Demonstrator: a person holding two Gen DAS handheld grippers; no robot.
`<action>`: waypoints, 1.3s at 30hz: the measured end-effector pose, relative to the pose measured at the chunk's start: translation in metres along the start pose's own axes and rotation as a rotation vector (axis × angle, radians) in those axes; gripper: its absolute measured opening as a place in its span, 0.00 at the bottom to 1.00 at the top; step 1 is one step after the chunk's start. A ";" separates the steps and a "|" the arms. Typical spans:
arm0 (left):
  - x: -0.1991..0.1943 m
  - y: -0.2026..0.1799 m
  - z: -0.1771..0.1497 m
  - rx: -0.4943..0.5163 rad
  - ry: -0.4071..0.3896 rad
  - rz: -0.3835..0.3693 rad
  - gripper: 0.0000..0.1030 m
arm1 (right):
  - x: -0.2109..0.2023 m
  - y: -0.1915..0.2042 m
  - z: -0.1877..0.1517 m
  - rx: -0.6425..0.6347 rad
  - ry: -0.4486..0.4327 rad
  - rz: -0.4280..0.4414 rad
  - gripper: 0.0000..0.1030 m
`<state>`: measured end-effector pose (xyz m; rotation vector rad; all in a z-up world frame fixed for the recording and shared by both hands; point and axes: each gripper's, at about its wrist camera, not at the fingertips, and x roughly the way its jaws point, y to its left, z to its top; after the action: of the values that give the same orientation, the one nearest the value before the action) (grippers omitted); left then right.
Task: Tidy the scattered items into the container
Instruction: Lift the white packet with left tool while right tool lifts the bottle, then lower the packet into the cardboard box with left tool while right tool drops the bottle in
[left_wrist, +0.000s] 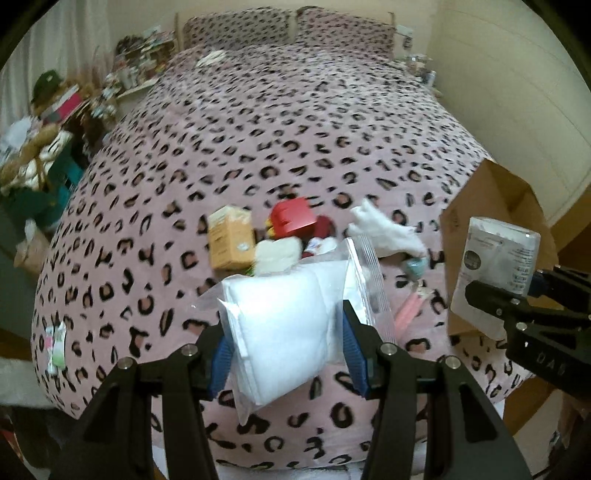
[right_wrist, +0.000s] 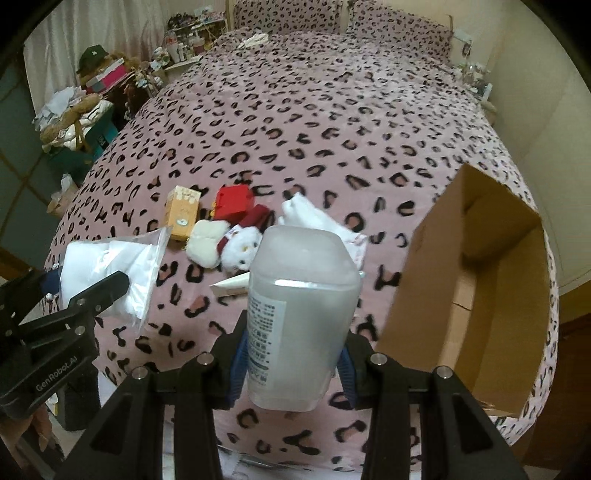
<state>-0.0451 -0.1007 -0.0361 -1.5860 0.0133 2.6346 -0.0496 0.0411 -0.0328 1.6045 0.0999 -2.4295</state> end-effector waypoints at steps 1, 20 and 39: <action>-0.002 -0.006 0.003 0.010 -0.005 -0.003 0.51 | -0.002 -0.003 0.000 0.001 -0.003 -0.001 0.40; -0.018 -0.122 0.049 0.226 -0.050 -0.065 0.51 | -0.058 -0.092 -0.015 0.097 -0.087 0.007 0.40; 0.021 -0.258 0.098 0.423 -0.040 -0.231 0.51 | -0.045 -0.192 -0.040 0.252 -0.043 -0.029 0.40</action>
<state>-0.1256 0.1616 -0.0014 -1.3061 0.3394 2.2922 -0.0399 0.2415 -0.0207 1.6577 -0.2005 -2.5827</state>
